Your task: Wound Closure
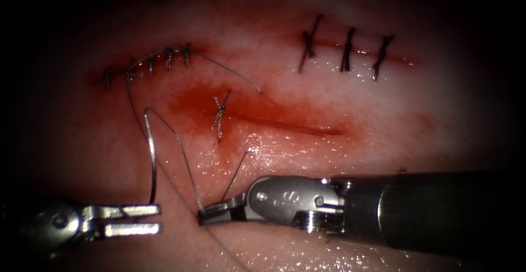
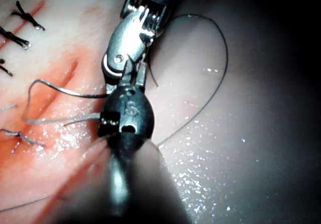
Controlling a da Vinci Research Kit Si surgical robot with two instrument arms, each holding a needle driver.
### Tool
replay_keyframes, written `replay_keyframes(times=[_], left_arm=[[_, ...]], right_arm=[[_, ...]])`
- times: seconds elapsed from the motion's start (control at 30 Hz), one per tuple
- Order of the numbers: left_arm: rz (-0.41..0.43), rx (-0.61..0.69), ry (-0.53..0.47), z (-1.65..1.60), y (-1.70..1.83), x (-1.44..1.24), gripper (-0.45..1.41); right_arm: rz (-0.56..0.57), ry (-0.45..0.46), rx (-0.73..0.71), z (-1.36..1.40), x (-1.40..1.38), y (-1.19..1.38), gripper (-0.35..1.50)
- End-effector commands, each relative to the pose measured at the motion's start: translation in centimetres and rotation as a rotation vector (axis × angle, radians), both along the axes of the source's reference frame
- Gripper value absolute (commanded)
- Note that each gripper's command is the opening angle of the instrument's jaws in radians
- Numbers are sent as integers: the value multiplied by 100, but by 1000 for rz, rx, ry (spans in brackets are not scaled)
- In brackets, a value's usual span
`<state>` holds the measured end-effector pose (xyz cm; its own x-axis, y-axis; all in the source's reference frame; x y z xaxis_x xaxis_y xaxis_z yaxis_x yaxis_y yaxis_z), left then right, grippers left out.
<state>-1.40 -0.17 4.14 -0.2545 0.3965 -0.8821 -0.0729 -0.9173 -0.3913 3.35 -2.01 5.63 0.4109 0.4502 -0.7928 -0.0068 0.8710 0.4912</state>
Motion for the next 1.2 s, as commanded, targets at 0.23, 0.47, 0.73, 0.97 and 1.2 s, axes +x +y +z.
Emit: replay_keyframes(times=[0.23,0.47,0.73,0.97,1.2], left_arm=[[-30,-10,28,-15,0,21,-45],[-37,-14,40,-17,-2,18,-45],[-52,-38,28,-8,6,17,-45],[-67,-47,20,5,14,19,-45],[-66,-63,22,33,27,37,-45]], right_arm=[[73,-16,-103,55,-33,36,99],[99,-52,-158,99,-43,39,89],[98,-70,-186,137,-29,27,12],[41,-56,-158,133,-28,11,-35],[14,-34,-111,99,-30,-13,-35]])
